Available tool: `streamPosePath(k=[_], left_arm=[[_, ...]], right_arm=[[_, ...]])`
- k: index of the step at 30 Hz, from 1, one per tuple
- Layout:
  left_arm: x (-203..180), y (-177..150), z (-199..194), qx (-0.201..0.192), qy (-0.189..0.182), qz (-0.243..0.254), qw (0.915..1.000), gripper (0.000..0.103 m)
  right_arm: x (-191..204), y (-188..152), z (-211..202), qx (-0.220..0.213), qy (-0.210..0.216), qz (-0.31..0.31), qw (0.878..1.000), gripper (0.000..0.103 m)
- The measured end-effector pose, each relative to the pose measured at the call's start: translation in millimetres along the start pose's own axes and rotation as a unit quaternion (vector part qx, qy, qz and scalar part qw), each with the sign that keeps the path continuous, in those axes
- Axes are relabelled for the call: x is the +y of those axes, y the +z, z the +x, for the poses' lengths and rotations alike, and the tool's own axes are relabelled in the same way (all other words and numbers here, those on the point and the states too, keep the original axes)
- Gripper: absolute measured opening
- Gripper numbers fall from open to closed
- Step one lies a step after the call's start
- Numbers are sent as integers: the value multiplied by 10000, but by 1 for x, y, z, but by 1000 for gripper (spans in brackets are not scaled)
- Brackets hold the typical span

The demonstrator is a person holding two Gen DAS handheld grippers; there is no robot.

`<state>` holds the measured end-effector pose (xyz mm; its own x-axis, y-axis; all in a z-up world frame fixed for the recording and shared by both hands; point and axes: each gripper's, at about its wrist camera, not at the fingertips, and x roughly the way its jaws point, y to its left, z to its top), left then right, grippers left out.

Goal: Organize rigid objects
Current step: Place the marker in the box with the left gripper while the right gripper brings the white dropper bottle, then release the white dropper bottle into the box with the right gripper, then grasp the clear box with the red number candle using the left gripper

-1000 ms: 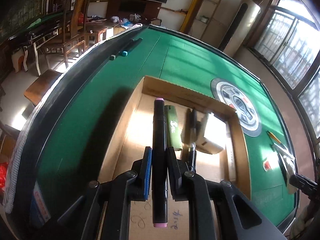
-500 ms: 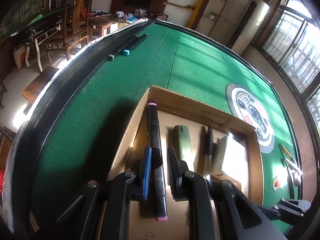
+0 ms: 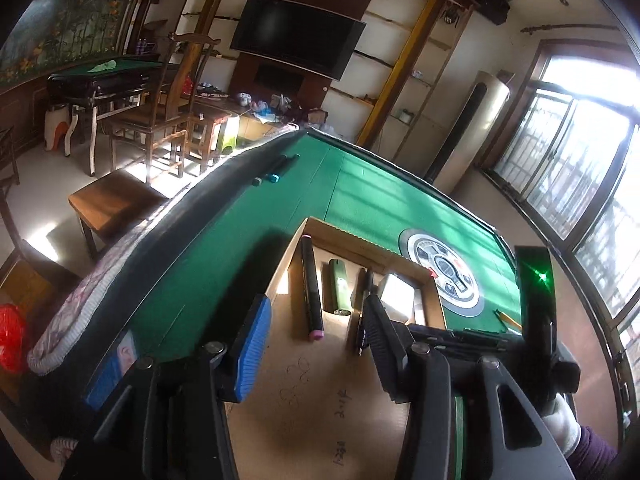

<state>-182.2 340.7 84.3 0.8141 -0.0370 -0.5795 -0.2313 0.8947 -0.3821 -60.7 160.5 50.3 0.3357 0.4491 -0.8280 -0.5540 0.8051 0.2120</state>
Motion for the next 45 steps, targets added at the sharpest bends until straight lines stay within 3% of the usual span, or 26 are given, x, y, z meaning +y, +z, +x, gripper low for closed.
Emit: streamPosePath(k=[3,5,8,11,15,20,24,29,32,36,41,45], left_arm=[[14,-11,-17,-171,103,-209,9996,51],[23,-18,-25,-231,99,-398,9989,51],[32,-26,-32,-253,59,-646,9976,51],[37,-31,-40,-223,91,-672,9975,51],[38,-34,-46,-207,109,-598,9979,56],[33,-36,-49,-276,69,-475,9985,62],[18,-40,-54,-345,-121,-364,9987,68],[-26,-48,-51,-199,-635,156,9977,70],[-64,-53,-39,118,-823,608,9947,71],[-119,-68,-27,432,-1107,1143,9863,71],[-186,-90,2,935,-1087,1795,9732,71],[-236,-101,28,1111,-841,2390,9610,71]], right_arm=[[19,4,-3,92,513,-123,9986,25],[38,5,9,328,919,-169,9951,25],[65,10,36,568,1206,-176,9909,26],[79,23,58,576,1155,-115,9916,26],[78,37,73,377,667,-11,9971,29],[53,30,46,174,1090,351,9933,38],[10,2,-20,-499,1007,358,9930,56],[-87,-56,-104,-1215,-125,902,9884,58],[-153,-97,-142,-1513,-605,1581,9739,59],[-221,-144,-175,-1746,-934,2406,9502,59],[-280,-159,-208,-2218,-1133,2787,9275,59],[-310,-155,-223,-2553,-1285,2716,9190,59]])
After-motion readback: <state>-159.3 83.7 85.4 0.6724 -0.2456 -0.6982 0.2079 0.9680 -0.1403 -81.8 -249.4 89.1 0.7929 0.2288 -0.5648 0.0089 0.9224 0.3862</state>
